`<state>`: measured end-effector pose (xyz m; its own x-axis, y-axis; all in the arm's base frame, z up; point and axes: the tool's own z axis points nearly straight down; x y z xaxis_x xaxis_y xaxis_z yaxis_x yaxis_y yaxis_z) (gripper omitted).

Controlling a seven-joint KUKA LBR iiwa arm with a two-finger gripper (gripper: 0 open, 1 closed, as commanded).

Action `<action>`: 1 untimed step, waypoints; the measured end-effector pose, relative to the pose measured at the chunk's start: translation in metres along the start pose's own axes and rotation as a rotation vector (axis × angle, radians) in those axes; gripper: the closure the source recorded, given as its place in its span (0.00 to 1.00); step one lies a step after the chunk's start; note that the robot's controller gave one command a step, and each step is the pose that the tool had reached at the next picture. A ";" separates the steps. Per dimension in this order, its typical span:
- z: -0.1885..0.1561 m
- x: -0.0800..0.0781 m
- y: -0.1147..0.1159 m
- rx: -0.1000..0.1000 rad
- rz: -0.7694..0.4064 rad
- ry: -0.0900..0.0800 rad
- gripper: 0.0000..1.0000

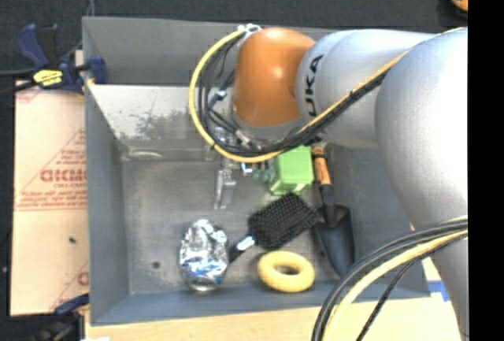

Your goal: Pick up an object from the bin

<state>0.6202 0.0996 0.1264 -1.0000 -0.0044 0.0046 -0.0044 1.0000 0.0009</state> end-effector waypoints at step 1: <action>-0.005 -0.002 0.000 -0.001 0.004 -0.008 0.00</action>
Offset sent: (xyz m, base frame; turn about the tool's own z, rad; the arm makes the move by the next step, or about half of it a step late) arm -0.0657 0.0275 -0.0564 -0.4398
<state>0.6222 0.0992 0.1314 -1.0000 -0.0008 -0.0033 -0.0008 1.0000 0.0018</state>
